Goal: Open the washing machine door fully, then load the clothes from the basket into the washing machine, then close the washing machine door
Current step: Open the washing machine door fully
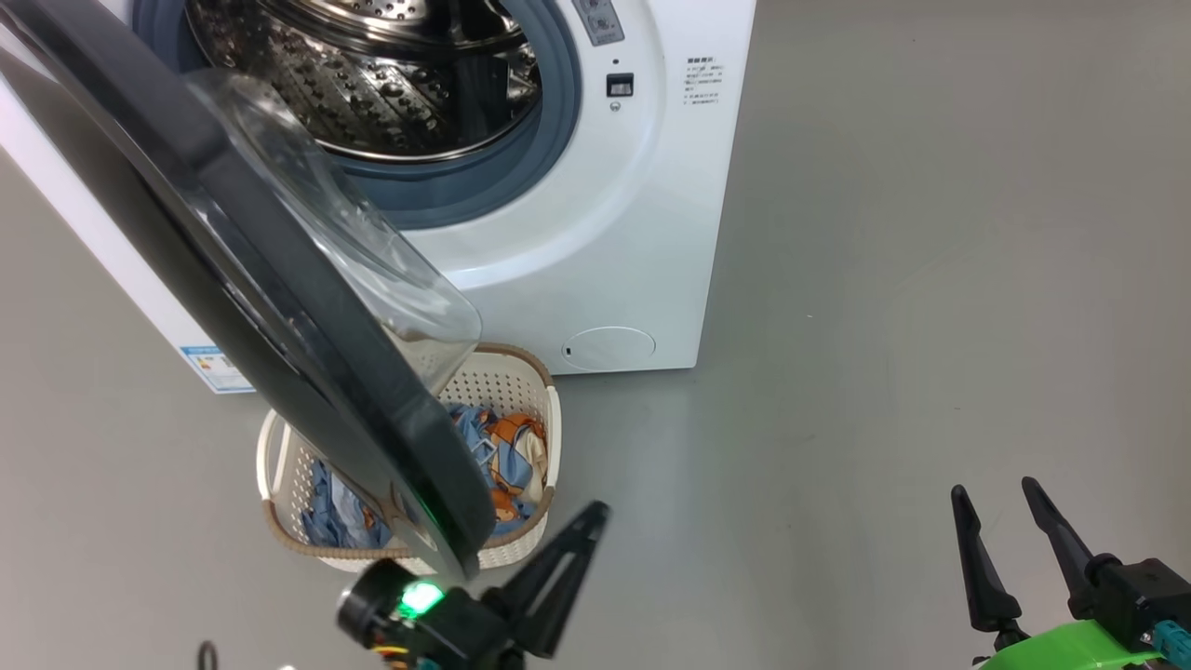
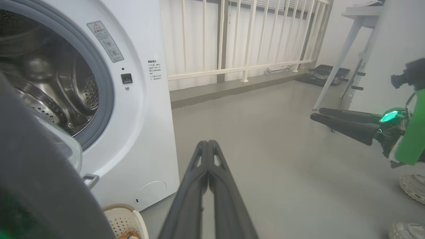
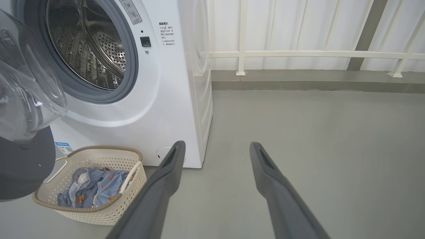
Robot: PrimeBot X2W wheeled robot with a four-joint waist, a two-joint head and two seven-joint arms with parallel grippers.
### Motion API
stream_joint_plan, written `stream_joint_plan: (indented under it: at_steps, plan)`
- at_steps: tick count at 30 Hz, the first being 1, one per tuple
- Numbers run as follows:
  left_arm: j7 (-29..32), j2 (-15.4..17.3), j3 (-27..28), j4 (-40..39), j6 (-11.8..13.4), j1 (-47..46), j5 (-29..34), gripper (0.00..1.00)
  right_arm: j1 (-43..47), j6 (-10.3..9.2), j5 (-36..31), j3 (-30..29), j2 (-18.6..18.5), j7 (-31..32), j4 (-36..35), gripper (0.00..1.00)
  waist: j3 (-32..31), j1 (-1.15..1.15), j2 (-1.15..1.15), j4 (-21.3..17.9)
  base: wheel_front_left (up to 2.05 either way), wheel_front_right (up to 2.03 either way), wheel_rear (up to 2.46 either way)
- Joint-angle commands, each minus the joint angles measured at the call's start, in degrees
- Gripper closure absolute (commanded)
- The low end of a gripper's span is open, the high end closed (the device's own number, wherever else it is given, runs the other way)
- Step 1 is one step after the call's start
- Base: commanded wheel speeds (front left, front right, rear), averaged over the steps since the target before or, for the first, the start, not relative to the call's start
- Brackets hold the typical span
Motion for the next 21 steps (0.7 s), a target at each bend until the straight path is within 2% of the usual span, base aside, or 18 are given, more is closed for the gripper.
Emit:
stream_joint_plan:
  at_steps: [1,10,21]
  plan:
    - [-0.3,-0.1,2.4,-0.8,0.4,-0.7,-0.4,1.0,-1.8,0.09,0.1,1.6,-1.0,-0.7,-1.0,0.0,-0.1,0.0,0.0,-0.1,0.0,0.0,0.0]
    - [-0.3,-0.3,7.4,1.7,0.3,-1.5,0.3,1.0,-1.7,0.09,0.5,1.6,-1.2,-0.7,-0.7,0.0,-0.4,0.0,0.0,-0.4,0.0,0.0,0.0]
    - [-0.3,-1.1,10.0,3.9,0.1,-4.5,1.0,1.0,-2.0,0.09,0.8,1.5,-1.2,-0.7,-0.9,0.0,1.0,0.0,0.0,-0.7,0.0,0.0,0.0]
